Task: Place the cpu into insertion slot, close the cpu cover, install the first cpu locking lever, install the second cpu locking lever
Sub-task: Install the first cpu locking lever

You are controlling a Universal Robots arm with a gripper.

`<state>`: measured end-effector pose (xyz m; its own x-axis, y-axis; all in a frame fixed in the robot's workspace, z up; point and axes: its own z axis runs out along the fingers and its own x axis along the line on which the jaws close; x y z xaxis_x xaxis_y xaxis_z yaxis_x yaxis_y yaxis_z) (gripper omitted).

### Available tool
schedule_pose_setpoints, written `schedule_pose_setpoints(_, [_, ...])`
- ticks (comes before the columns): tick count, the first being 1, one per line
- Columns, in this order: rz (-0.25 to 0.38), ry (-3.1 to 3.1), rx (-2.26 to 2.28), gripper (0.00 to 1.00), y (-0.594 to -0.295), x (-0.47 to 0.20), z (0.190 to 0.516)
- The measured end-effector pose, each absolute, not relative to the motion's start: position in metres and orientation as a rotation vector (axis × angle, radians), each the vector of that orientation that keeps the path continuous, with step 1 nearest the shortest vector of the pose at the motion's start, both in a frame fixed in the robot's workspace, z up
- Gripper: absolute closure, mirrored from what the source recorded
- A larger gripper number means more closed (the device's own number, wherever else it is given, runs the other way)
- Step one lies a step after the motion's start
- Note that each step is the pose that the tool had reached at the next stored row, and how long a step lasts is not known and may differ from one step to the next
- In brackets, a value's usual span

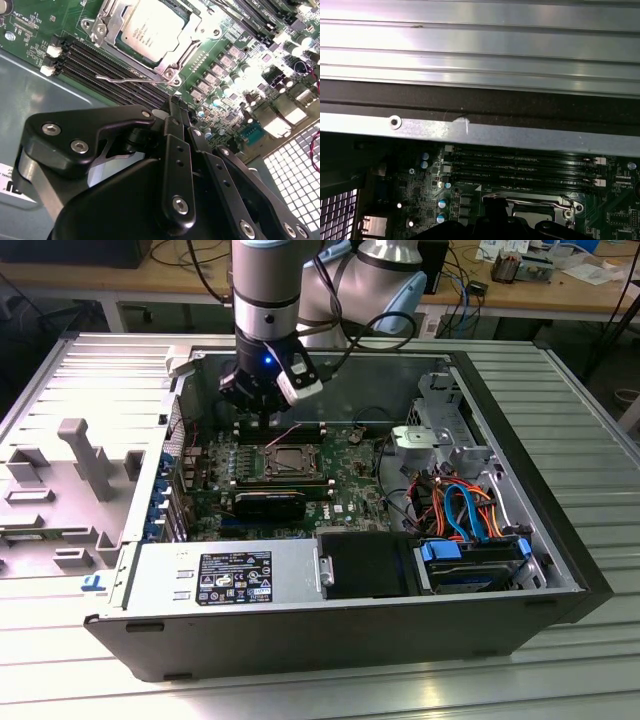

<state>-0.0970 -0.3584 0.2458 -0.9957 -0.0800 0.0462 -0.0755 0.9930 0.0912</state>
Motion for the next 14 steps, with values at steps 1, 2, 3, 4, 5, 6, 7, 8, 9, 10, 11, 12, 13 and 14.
schedule_pose_setpoints(1, [-0.138, -3.086, 0.12, 0.89, -0.3584, -0.097, 0.2453])
schedule_pose_setpoints(2, [-0.138, -3.086, 0.12, 0.89, -0.3584, -0.097, 0.2451])
schedule_pose_setpoints(3, [-0.138, -3.086, 0.12, 0.89, -0.3584, -0.097, 0.2449])
schedule_pose_setpoints(4, [-0.138, -3.086, 0.12, 0.89, -0.3584, -0.097, 0.2445])
schedule_pose_setpoints(5, [-0.138, -3.086, 0.12, 0.89, -0.3584, -0.097, 0.2443])
schedule_pose_setpoints(6, [-0.138, -3.086, 0.12, 0.89, -0.3584, -0.097, 0.2439])
schedule_pose_setpoints(7, [-0.138, -3.086, 0.12, 0.89, -0.3584, -0.097, 0.2436])
schedule_pose_setpoints(8, [-0.138, -3.086, 0.12, 0.89, -0.3584, -0.097, 0.2432])
schedule_pose_setpoints(9, [-0.138, -3.086, 0.12, 0.89, -0.3584, -0.097, 0.2426])
schedule_pose_setpoints(10, [-0.138, -3.086, 0.12, 0.89, -0.3584, -0.097, 0.2422])
schedule_pose_setpoints(11, [-0.138, -3.086, 0.12, 0.89, -0.3584, -0.097, 0.2419])
schedule_pose_setpoints(12, [-0.138, -3.086, 0.12, 0.89, -0.3584, -0.097, 0.2417])
schedule_pose_setpoints(13, [-0.138, -3.086, 0.12, 0.89, -0.3584, -0.097, 0.2414])
schedule_pose_setpoints(14, [-0.138, -3.086, 0.121, 0.89, -0.3584, -0.097, 0.241])
